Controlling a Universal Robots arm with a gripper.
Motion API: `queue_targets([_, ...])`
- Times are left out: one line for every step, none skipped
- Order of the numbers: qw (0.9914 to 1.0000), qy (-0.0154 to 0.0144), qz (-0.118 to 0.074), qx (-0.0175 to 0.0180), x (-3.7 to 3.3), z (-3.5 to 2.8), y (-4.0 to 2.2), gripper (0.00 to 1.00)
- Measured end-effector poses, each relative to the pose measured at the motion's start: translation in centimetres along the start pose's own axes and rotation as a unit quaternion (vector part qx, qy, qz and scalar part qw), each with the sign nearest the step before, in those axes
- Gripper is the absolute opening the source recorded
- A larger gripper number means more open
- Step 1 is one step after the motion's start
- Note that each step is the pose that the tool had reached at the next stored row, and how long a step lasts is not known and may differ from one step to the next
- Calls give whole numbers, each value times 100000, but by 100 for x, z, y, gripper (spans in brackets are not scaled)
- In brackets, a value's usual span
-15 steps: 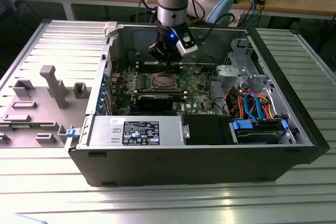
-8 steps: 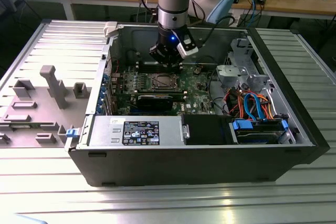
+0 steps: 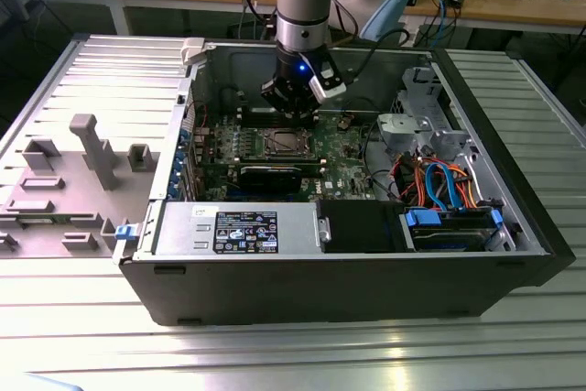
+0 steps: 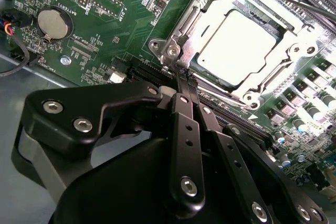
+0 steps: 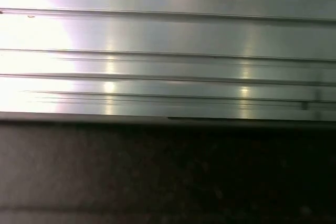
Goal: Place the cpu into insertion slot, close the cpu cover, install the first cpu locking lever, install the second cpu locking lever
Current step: 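Install the first cpu locking lever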
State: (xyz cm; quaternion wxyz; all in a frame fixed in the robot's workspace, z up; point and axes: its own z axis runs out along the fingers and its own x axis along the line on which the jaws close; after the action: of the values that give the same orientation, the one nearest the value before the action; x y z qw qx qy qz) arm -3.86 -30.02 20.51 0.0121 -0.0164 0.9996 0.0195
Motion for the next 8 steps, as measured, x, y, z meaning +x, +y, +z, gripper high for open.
queue_targets([100000,9,-4,14,0,-4,0,11])
queue_targets([100000,8,-3,14,0,-6,0,11])
queue_targets([100000,10,-3,18,0,-8,0,11])
queue_targets([100000,8,-2,20,0,-10,0,11])
queue_targets([100000,7,-3,19,0,-10,0,11])
queue_targets([100000,8,-4,37,0,-10,0,11])
queue_targets([100000,14,-3,111,-1,-10,0,11])
queue_targets([100000,18,-7,185,-1,-9,0,11])
